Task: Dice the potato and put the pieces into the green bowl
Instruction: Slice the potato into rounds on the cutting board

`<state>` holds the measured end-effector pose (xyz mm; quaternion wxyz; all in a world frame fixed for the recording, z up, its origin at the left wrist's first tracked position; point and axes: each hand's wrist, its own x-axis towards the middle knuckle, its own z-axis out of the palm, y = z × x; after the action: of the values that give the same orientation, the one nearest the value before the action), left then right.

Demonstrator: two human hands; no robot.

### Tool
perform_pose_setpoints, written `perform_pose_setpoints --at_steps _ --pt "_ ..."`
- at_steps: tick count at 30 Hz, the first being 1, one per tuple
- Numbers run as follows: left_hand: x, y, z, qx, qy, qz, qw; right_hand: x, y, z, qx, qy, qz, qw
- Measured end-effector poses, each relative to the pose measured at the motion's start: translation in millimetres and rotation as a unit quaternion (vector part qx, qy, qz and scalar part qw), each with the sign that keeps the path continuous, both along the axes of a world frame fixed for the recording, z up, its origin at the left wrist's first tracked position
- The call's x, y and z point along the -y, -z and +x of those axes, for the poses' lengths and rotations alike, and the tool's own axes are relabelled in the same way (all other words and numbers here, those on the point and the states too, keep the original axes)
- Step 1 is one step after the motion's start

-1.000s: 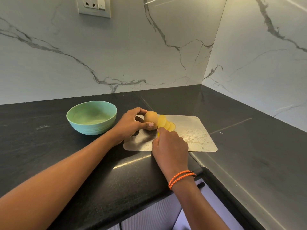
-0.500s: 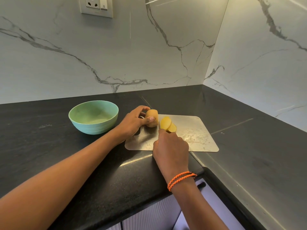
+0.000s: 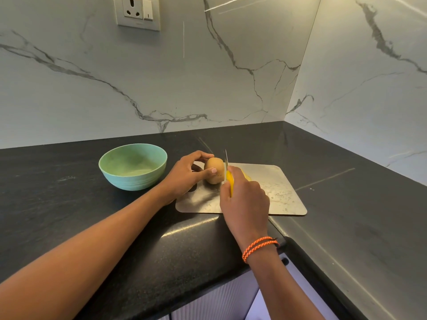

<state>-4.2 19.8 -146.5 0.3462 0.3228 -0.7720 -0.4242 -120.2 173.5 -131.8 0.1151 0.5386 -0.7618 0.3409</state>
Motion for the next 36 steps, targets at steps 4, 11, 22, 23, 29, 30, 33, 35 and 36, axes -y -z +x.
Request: perform_pose_setpoints --at_steps 4,11,22,23,29,30,33,35,36 --pt "0 -1 1 0.005 0.009 -0.008 1.000 0 1 0 0.000 -0.014 -0.016 1.000" --pt "0 -1 0 0.010 0.018 -0.018 1.000 -3 0 1 -0.004 -0.018 0.000 1.000" --pt "3 0 -2 0.016 0.012 -0.019 1.000 -9 2 6 -0.014 -0.021 0.021 0.999" --pt "3 0 -2 0.015 0.013 -0.017 1.000 -7 2 5 -0.015 -0.020 0.023 0.999" --pt "5 1 0 0.007 0.022 -0.014 1.000 2 0 2 -0.007 -0.024 0.042 0.999" --pt "5 1 0 0.006 0.022 -0.014 1.000 1 0 1 -0.005 -0.027 0.046 0.999" --pt "6 1 -1 0.002 0.020 -0.015 1.000 -2 1 2 -0.003 -0.031 0.058 0.998" --pt "6 1 -1 0.001 0.020 -0.015 1.000 -1 0 2 -0.003 -0.030 0.066 0.997" --pt "6 0 -1 0.001 0.020 -0.015 1.000 0 0 2 0.001 -0.030 0.068 0.997"
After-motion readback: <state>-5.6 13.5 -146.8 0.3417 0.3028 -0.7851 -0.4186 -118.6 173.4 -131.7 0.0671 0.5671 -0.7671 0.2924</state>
